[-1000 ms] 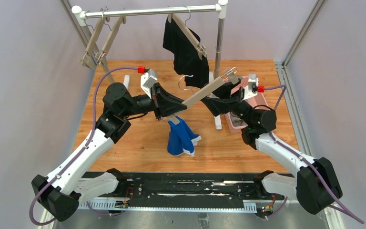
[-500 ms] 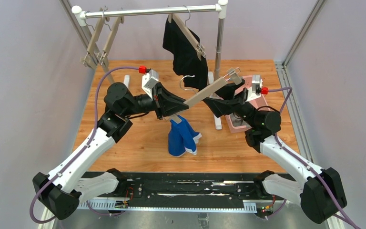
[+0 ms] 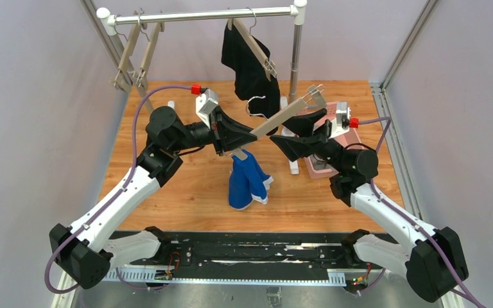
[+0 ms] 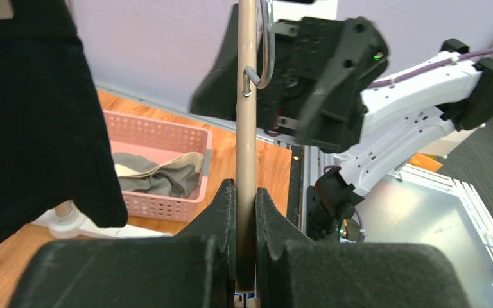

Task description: Remove the underwear clipped to the hanger

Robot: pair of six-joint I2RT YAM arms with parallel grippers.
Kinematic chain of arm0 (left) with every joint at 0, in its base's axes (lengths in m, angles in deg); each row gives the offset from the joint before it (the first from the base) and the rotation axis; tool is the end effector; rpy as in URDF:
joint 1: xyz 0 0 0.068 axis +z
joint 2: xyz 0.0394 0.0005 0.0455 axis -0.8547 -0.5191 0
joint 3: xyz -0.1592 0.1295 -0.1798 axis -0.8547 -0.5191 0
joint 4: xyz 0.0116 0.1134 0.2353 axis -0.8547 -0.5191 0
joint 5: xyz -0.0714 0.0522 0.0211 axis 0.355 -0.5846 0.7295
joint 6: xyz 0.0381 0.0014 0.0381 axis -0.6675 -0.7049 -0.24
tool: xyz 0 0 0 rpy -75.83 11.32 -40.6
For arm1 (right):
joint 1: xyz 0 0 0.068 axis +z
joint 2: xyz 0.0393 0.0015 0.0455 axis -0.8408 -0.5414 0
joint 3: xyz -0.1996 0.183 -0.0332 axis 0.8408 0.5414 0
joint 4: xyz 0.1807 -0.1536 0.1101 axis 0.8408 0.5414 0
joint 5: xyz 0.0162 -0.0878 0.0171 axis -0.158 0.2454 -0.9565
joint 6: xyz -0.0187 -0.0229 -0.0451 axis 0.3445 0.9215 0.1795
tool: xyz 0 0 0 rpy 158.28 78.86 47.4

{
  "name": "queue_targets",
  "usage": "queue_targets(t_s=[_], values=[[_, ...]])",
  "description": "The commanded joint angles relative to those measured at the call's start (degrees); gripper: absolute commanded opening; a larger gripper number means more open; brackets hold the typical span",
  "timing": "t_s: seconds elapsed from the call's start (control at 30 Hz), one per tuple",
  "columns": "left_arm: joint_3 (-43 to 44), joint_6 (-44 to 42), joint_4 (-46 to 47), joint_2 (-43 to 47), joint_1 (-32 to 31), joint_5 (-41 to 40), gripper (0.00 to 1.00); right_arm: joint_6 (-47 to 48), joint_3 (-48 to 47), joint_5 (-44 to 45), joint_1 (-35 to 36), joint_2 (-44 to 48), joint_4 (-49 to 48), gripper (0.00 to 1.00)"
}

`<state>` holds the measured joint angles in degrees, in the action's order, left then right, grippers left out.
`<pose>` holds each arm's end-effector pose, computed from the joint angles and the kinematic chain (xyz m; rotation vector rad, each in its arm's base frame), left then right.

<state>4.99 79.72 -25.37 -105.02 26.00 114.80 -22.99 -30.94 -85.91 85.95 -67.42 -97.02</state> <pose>0.1891 -0.1517 0.4150 0.8682 1.2992 -1.2693 0.1762 0.1192 0.3676 -0.5139 0.9127 1.3477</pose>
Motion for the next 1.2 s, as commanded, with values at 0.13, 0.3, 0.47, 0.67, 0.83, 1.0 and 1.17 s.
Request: queue_targets(t_s=[0.13, 0.3, 0.47, 0.67, 0.83, 1.0, 1.17], values=[[2.17, -1.48, 0.81, -1.74, 0.04, -2.71, 0.0, 1.24, -0.47, -2.02, 2.02, 4.17, -0.37, 0.72], [1.1, -0.26, 2.21, -2.08, 0.03, -1.16, 0.0, 2.48, -0.26, -1.2, 1.98, 4.58, 0.18, 0.72], [-0.94, 1.69, 5.89, -1.68, 0.04, 1.14, 0.0, 2.63, -0.77, -0.2, 2.03, 2.57, -2.1, 0.72], [-4.44, 4.93, 12.14, 0.21, 0.04, 2.93, 0.0, 2.59, -1.46, 1.12, 2.03, 0.9, -4.43, 0.72], [-6.14, 5.91, 14.21, 2.34, 0.04, 3.09, 0.0, 2.54, -1.95, 1.25, 2.02, 0.2, -5.11, 0.72], [-7.08, 6.41, 14.28, 4.41, 0.04, 3.44, 0.0, 2.78, -2.38, 1.44, 1.99, 0.37, -4.8, 0.72], [-8.34, 6.86, 14.28, 5.93, 0.04, 3.03, 0.0, 2.71, -2.78, 2.12, 2.02, 0.06, -5.42, 0.71]])
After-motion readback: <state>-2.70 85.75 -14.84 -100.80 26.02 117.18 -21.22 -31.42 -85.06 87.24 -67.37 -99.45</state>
